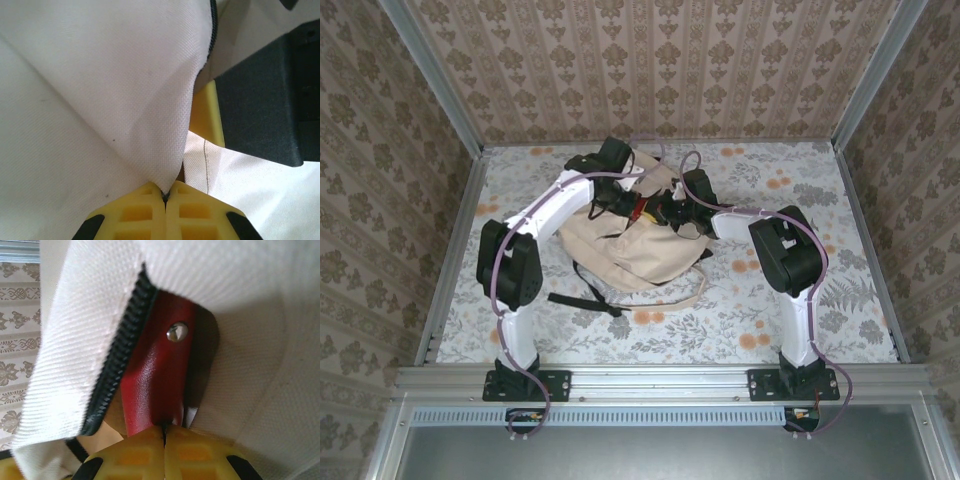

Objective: Pack books, pencil case, and school supplies into a backpack

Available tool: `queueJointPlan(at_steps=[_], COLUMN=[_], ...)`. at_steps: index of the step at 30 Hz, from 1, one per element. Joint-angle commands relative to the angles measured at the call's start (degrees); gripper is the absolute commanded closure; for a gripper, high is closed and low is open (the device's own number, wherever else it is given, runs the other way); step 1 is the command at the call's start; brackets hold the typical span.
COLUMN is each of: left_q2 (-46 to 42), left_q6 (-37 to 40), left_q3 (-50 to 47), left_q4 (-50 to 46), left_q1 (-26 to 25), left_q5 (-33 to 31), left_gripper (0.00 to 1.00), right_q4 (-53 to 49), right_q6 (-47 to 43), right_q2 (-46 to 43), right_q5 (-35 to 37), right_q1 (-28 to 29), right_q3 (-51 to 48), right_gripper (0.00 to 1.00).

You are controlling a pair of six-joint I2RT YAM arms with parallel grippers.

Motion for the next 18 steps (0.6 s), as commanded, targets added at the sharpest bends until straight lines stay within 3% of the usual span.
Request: queueJointPlan(at_steps=[1,7,13,18], left_q2=[-2.7,-2.1,-3.6,-4.3], left_q6=[-1.7,-1.6,-4.6,-5.6], left_q3=[-1.5,-2.7,-3.7,-5.1], left_q4=[-0.6,0.9,4.7,6.2], left_q1=[-1.1,-0.5,1.7,3.0], left_q5=[9.2,12.0,14.9,17.5], left_gripper=[1.0,1.0,1.0,1.0], right_q4=[7.3,3.7,-1.2,-7.1], right_q6=[1.9,1.6,-0.3,-5.5], right_q2=[1.3,2.4,-1.3,-9.6], right_q5=[3.3,3.3,2.5,3.3], right_q1=[-0.1,0.7,2.1,0.3], right_q3=[0.9,3.2,-2.8,-7.2], right_gripper=[0.92,0.91,0.9,0.77])
